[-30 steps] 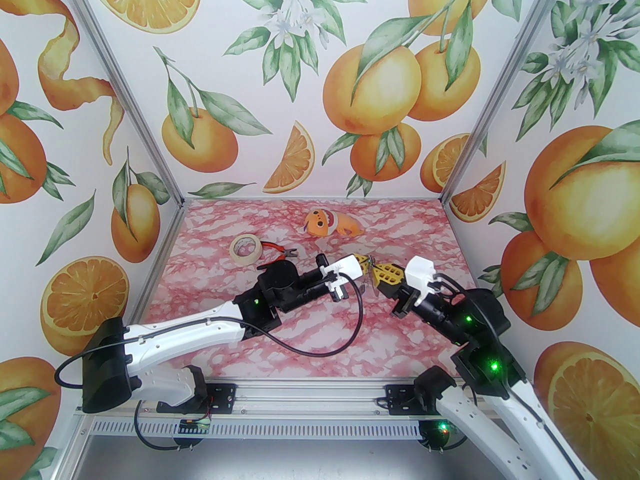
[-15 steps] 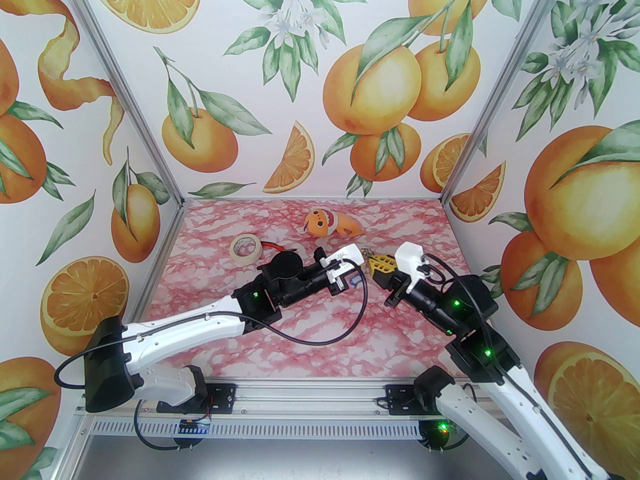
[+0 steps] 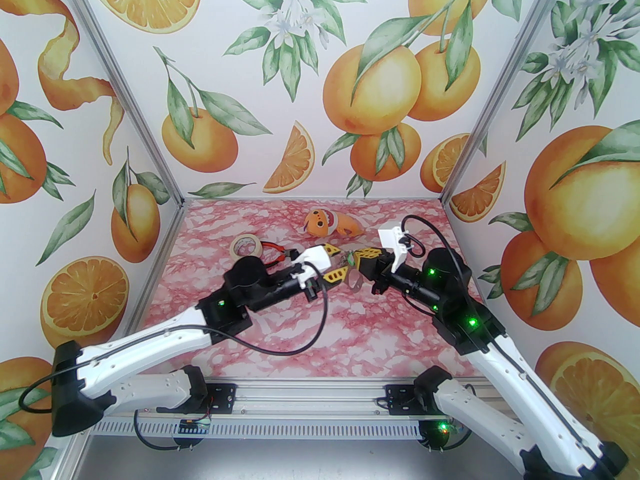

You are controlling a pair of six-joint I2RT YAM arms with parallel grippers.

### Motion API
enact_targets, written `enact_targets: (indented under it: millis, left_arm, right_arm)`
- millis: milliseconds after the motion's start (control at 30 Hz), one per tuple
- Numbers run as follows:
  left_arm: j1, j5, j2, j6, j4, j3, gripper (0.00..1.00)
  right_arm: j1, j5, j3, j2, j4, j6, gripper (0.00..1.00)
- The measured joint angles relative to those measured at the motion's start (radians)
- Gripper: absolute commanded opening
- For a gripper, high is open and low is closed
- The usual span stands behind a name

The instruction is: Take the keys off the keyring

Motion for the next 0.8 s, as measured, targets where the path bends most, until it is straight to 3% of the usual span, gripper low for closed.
enact_targets:
  millis: [100, 400, 800]
  left_arm:
    - [0.023, 0.032, -0.023, 0.007, -0.039, 0.000, 0.46]
    - [0.095, 0.141, 0.002, 0.090, -0.106, -0.007, 0.46]
    - [0.171, 0.357, 0.018, 0.224, -0.121, -0.041, 0.47]
  right_arm:
    - [-0.014, -0.050, 0.007, 0.002, -0.002, 0.011, 0.00]
    - [-0.023, -0.204, 0.026, 0.035, -0.014, -0.001, 0.00]
    - [-0.023, -0.292, 0.026, 0.039, -0.017, -0.024, 0.00]
